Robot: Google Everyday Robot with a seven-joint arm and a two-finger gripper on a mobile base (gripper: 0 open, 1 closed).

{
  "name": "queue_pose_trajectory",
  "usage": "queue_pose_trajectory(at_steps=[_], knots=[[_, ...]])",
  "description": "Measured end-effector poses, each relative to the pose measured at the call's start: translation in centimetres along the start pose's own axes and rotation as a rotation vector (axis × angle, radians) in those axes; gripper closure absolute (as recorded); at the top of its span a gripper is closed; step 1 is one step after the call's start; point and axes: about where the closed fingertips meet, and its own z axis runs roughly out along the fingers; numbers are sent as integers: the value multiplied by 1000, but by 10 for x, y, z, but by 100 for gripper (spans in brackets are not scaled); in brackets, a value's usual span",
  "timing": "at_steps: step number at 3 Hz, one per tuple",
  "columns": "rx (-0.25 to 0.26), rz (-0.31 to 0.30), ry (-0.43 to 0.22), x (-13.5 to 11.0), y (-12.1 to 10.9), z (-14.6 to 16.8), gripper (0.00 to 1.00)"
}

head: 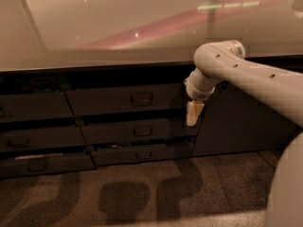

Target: Open top drawer

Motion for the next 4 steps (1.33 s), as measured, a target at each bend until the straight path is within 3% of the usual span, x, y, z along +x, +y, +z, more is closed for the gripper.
queue_pose_trajectory(at_steps=[1, 2, 3, 4], knots=[[22, 0, 45, -12, -27, -13, 0], [22, 0, 45, -12, -27, -13, 0], [-18, 32, 58, 5, -31, 5, 0], [-73, 34, 29, 41, -39, 42, 0]])
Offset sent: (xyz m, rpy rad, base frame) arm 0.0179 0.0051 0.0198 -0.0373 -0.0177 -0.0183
